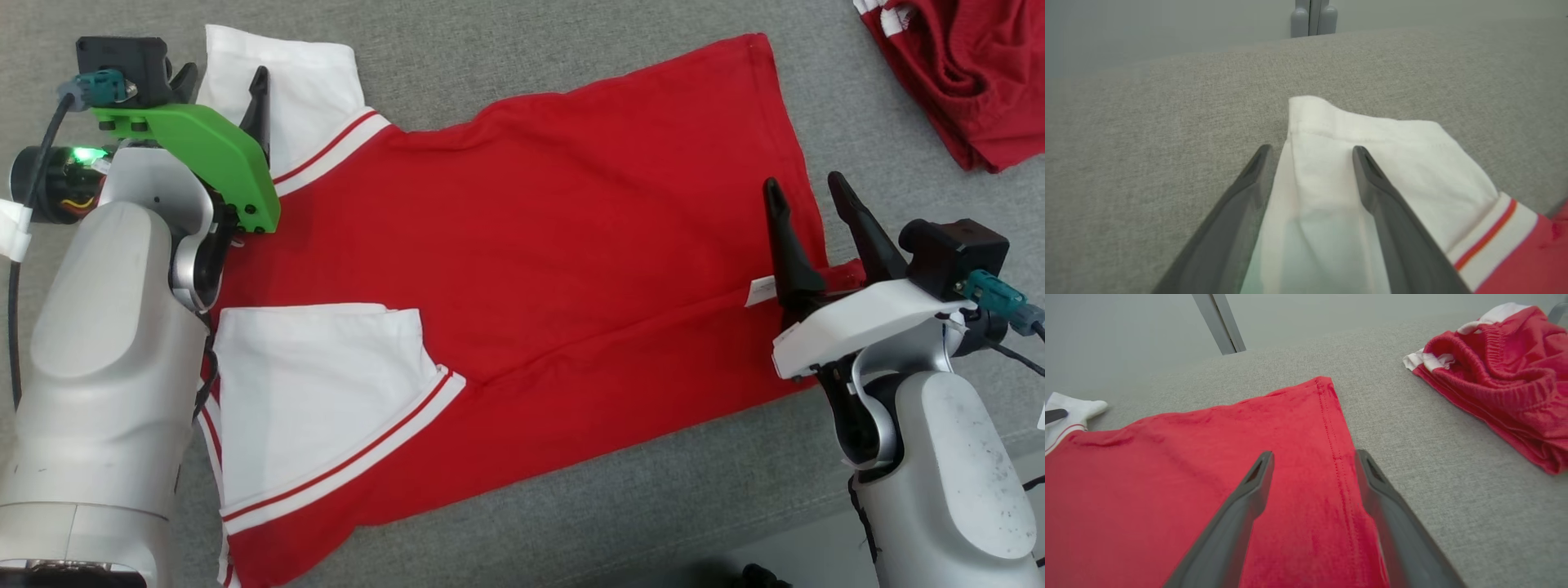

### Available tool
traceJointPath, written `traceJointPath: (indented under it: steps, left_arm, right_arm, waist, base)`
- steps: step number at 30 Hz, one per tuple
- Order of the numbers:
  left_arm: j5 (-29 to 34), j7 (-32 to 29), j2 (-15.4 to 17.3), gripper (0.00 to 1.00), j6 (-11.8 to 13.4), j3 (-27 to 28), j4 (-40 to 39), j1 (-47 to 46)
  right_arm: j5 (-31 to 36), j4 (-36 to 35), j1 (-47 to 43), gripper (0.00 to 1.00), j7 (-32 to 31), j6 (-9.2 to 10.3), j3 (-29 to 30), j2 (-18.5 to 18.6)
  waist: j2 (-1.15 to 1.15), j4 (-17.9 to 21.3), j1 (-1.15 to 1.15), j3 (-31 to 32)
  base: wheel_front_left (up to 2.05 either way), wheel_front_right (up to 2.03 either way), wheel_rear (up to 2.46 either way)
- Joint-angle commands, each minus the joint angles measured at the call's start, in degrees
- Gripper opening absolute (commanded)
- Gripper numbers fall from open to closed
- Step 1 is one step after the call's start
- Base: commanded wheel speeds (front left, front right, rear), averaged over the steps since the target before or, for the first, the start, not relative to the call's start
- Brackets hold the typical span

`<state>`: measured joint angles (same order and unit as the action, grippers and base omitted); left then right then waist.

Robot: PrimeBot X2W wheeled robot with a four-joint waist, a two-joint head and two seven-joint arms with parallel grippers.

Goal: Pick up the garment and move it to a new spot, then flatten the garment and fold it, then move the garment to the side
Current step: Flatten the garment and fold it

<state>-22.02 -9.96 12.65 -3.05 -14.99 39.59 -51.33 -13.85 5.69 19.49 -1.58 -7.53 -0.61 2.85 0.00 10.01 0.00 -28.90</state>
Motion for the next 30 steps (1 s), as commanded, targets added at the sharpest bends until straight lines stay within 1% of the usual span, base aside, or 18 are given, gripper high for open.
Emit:
traceJointPath:
  steps: [1, 2, 3, 4, 5, 9, 14, 19, 25, 26, 27, 29, 30]
  left_arm:
    - [-0.55, 0.53, 0.48, 0.91, -0.43, 0.15, 0.79, -1.27]
    - [-0.7, 0.68, 0.44, 0.72, -0.56, 0.11, 1.4, -1.49]
    - [-0.82, 0.96, 0.34, 0.36, -0.69, 0.05, 1.94, -1.68]
    - [-0.91, 1.28, 0.13, 0.09, -0.98, -0.05, 2.39, -1.93]
    - [-1.06, 1.72, -0.06, 0.0, -1.09, -0.09, 2.56, -2.13]
    - [-1.5, 3.17, -0.4, 0.0, -1.69, -0.42, 3.1, -3.34]
    - [-1.47, 4.48, -1.01, 0.0, -2.27, -1.11, 2.77, -4.69]
    - [-1.99, 5.38, -1.83, 0.0, -2.83, -2.07, 1.68, -5.31]
    - [-2.48, 6.06, -2.58, 0.0, -3.32, -3.27, -0.3, -4.69]
    - [-2.54, 6.02, -2.69, 0.0, -3.35, -3.49, -0.62, -4.48]
    - [-2.66, 6.08, -2.77, 0.0, -3.38, -3.7, -1.0, -4.21]
    - [-2.97, 6.11, -2.82, 0.0, -3.44, -3.98, -1.53, -3.81]
    - [-3.11, 6.18, -2.83, 0.0, -3.39, -4.04, -1.73, -3.62]
  right_arm:
    - [0.55, -0.08, 1.22, 1.0, 0.26, 0.09, 0.0, 0.1]
    - [0.73, -0.23, 1.66, 1.0, 0.13, 0.09, -0.14, 0.29]
    - [0.91, -0.33, 2.1, 1.0, -0.09, 0.1, -0.28, 0.54]
    - [1.22, -0.41, 2.79, 1.0, -0.42, 0.1, -0.48, 0.97]
    - [1.43, -0.39, 3.45, 1.0, -0.84, 0.1, -0.68, 1.36]
    - [2.16, 2.07, 8.49, 1.0, -4.82, 0.1, -0.79, 4.1]
    - [3.4, 9.68, 17.88, 1.0, -10.12, 0.1, -0.63, 7.89]
    - [2.69, 19.44, 25.54, 1.0, -14.36, 0.1, -2.08, 9.62]
    - [0.91, 29.76, 30.91, 1.0, -17.72, 0.1, -3.77, 10.19]
    - [0.65, 30.92, 31.51, 0.85, -17.94, 0.1, -4.09, 10.31]
    - [0.18, 32.26, 32.05, 0.49, -18.26, 0.1, -4.62, 10.41]
    - [-0.82, 34.07, 32.66, 0.27, -17.79, 0.1, -5.17, 10.59]
    - [-1.1, 34.68, 32.95, 0.06, -17.01, 0.1, -5.12, 10.81]
  waist:
    - [0.0, 1.08, 0.0, -1.01]
    - [0.0, 1.08, 0.0, -0.96]
    - [0.0, 1.04, 0.0, -0.92]
    - [0.0, 0.95, 0.0, -0.86]
    - [0.0, 0.83, 0.0, -0.8]
    - [0.0, -0.13, 0.0, -0.52]
    - [0.0, -2.29, 0.0, -0.55]
    - [0.0, -4.49, 0.0, -0.64]
    - [0.0, -6.35, 0.0, -0.72]
    - [0.0, -6.55, 0.0, -0.7]
    - [0.0, -6.74, 0.0, -0.65]
    - [0.0, -6.98, 0.0, -0.52]
    - [0.0, -7.05, 0.0, -0.43]
  base:
    - [0.0, 0.0, 0.0]
    - [0.0, 0.0, 0.0]
    - [0.0, 0.0, 0.0]
    - [0.0, 0.0, 0.0]
    - [0.0, 0.0, 0.0]
    - [0.0, 0.0, 0.0]
    - [0.0, 0.0, 0.0]
    - [0.0, 0.0, 0.0]
    - [0.0, 0.0, 0.0]
    - [0.0, 0.0, 0.0]
    - [0.0, 0.0, 0.0]
    - [0.0, 0.0, 0.0]
    - [0.0, 0.0, 0.0]
